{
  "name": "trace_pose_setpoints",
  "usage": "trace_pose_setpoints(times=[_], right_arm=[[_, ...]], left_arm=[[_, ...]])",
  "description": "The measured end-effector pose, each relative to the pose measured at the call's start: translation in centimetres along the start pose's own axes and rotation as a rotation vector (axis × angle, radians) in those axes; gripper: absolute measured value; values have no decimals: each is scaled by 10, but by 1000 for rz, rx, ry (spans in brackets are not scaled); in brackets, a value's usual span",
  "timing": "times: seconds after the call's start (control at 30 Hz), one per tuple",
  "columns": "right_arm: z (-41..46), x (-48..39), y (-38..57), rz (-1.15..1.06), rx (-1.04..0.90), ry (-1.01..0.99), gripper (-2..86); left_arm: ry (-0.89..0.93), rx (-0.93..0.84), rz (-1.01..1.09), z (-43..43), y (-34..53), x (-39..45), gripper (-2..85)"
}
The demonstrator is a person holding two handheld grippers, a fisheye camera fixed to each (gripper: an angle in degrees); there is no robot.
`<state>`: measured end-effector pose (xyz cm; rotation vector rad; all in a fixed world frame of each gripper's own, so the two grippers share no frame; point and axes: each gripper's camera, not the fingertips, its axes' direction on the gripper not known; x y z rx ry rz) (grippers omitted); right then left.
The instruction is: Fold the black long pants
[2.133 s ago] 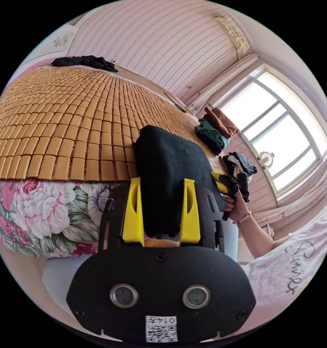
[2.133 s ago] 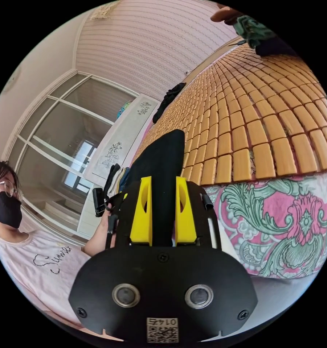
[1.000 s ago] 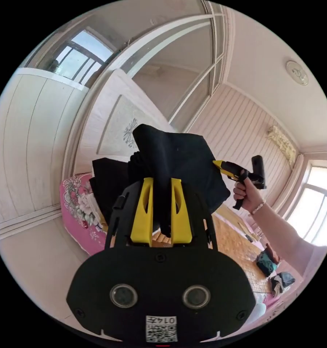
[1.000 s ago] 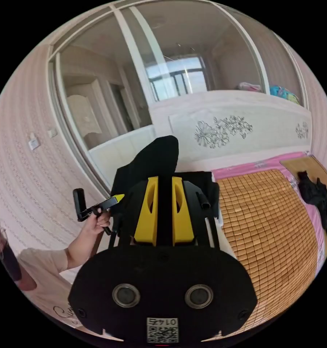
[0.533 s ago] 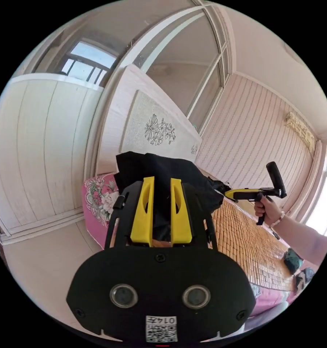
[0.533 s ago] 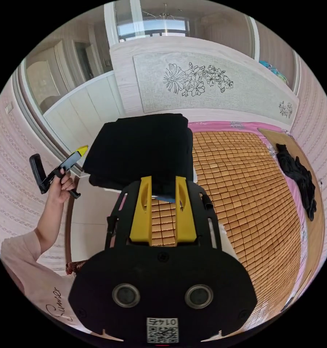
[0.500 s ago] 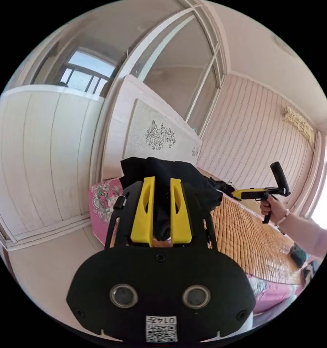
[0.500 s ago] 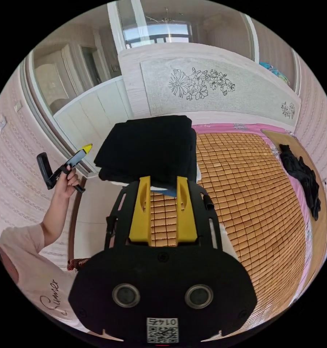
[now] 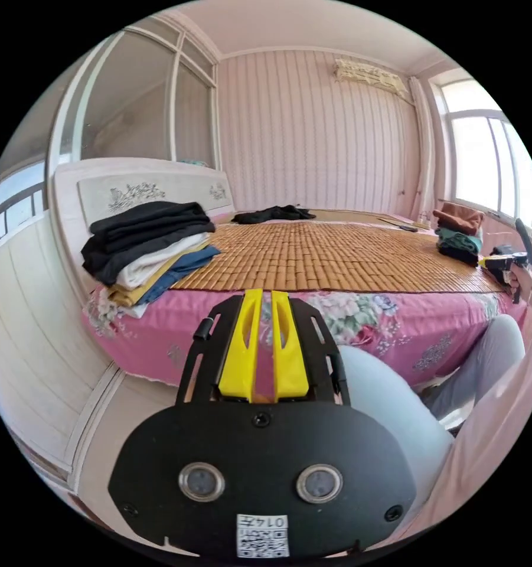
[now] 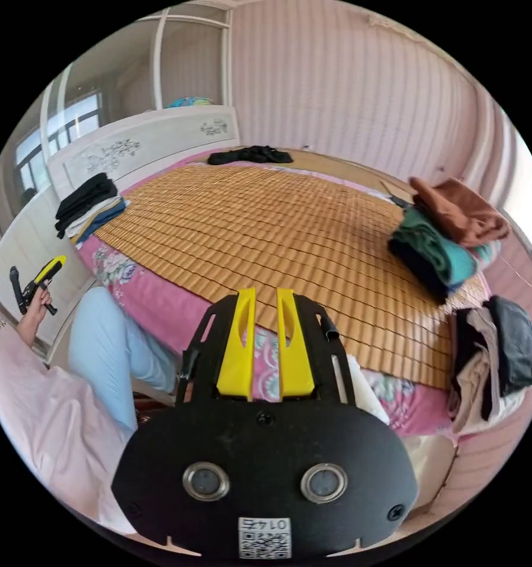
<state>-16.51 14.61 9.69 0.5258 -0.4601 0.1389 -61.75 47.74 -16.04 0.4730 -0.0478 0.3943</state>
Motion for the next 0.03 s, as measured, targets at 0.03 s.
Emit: trace_pose_setpoints(times=[0.03], right_arm=[[-22,22,20,53,22,93,75]], left_arm=[[38,10,12,6,-8,13,26]])
